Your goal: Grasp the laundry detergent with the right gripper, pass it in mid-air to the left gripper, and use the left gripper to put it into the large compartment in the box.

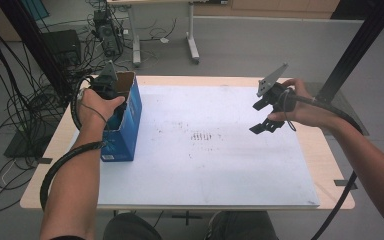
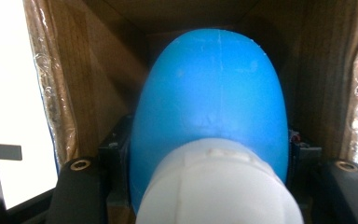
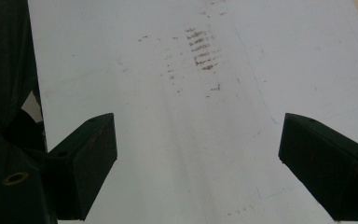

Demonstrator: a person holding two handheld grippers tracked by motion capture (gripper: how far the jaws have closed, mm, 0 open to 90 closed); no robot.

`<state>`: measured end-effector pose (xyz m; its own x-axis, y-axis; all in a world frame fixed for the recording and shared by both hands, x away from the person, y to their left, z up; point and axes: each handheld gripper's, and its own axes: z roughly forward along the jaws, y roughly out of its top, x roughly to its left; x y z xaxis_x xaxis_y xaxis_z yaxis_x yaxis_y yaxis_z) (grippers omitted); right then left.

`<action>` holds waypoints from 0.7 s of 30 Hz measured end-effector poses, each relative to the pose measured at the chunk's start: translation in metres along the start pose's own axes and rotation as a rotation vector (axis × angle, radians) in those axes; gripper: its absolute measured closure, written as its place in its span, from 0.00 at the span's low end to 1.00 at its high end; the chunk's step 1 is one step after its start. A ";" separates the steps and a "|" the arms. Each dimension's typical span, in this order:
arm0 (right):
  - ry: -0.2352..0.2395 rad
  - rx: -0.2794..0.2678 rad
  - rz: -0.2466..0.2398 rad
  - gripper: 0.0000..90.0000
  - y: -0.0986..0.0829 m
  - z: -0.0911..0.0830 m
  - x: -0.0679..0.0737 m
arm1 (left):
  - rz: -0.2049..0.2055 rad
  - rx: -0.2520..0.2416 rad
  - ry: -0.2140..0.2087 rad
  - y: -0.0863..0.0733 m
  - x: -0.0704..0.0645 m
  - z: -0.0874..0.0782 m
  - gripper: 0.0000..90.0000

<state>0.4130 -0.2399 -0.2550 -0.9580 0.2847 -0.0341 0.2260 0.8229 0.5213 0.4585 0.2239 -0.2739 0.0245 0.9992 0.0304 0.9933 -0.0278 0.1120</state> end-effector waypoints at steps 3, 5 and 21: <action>0.001 0.000 0.000 0.13 0.000 0.000 0.000 | 0.005 -0.006 -0.004 -0.001 0.000 0.000 0.38; 0.002 -0.001 -0.004 0.13 0.001 0.000 0.000 | 0.010 -0.010 -0.005 -0.002 0.000 -0.002 0.37; 0.006 -0.018 -0.020 0.13 0.013 0.004 0.006 | 0.052 -0.046 0.022 -0.009 -0.005 -0.024 0.33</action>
<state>0.4112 -0.2256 -0.2517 -0.9634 0.2651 -0.0399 0.2033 0.8193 0.5361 0.4466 0.2187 -0.2508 0.0734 0.9955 0.0591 0.9844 -0.0819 0.1556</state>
